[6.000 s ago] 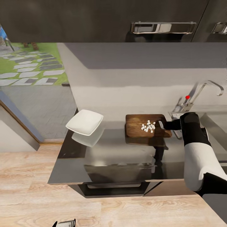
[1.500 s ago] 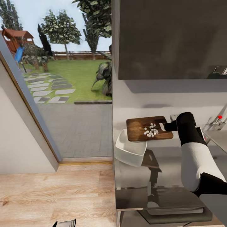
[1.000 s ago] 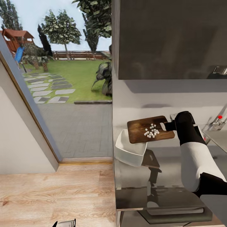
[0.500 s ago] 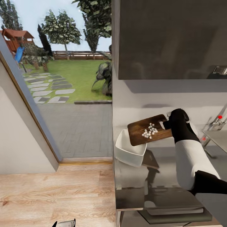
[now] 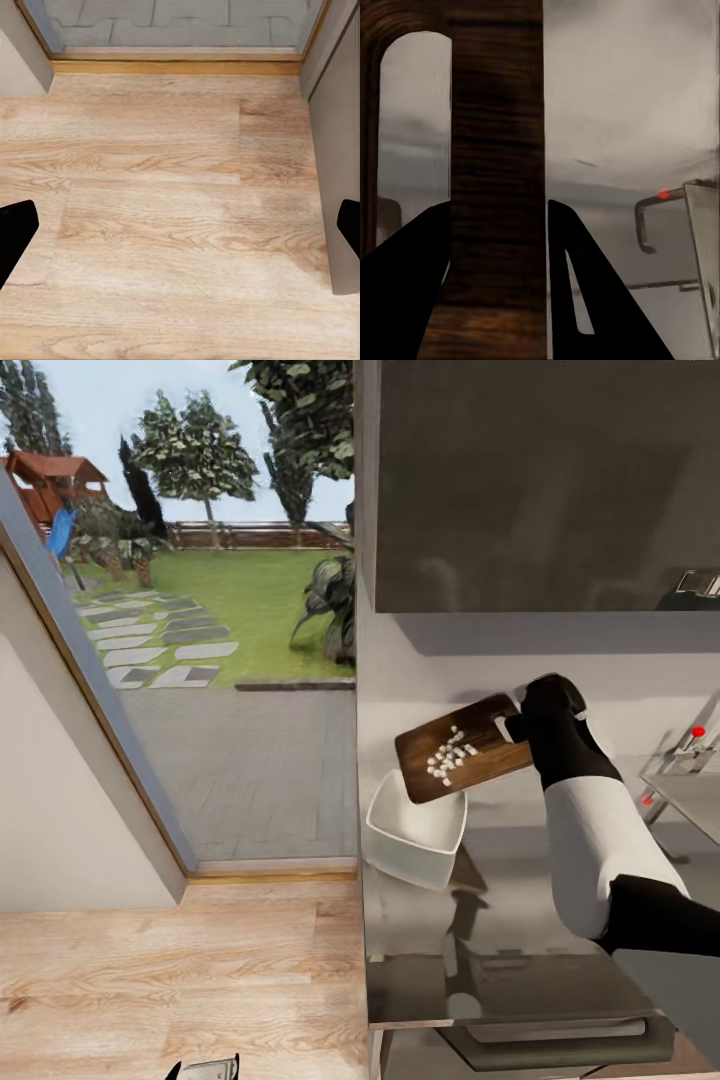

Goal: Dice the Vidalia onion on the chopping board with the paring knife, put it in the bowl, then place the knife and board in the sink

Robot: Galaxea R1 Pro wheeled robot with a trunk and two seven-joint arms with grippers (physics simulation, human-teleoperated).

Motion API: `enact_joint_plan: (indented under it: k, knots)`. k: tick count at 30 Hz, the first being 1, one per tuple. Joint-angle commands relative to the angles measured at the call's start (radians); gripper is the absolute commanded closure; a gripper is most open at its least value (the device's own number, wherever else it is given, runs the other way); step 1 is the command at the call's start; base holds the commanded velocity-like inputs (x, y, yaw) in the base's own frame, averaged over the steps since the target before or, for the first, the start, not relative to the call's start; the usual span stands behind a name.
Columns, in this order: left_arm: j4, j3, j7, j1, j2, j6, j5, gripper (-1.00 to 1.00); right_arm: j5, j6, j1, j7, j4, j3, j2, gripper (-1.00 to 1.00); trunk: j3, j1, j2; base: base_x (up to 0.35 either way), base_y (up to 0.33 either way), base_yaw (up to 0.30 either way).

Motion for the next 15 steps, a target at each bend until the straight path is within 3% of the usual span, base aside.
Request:
enact_joint_plan:
  k: [1,4,9,13,15]
  knots:
    - [0.004,0.002,-0.001,-0.002,0.0,-0.006,0.001,-1.0,0.011,0.0,-0.003,0.01,0.0,0.002,0.001,1.0,-0.002,0.001,-0.002,0.0,0.0,0.0]
    - [0.004,0.002,-0.001,-0.002,-0.001,-0.006,0.001,-1.0,0.012,0.0,-0.004,0.009,0.004,0.01,0.002,1.0,-0.002,0.001,-0.002,0.0,0.0,0.0]
    - [0.004,0.002,0.0,-0.002,-0.003,-0.006,0.001,-1.0,0.012,0.0,-0.004,0.009,0.005,0.082,0.003,1.0,-0.002,0.001,-0.002,0.0,0.0,0.0]
    - [0.004,0.0,0.0,-0.002,-0.004,-0.006,0.001,-1.0,0.014,0.0,-0.004,0.008,0.005,0.094,0.004,1.0,-0.002,0.001,-0.002,0.0,0.0,0.0]
    - [0.004,0.0,-0.001,-0.002,-0.004,-0.006,0.001,-1.0,0.054,0.0,-0.004,0.009,0.005,0.095,0.005,1.0,-0.002,0.001,-0.002,0.0,0.0,0.0]
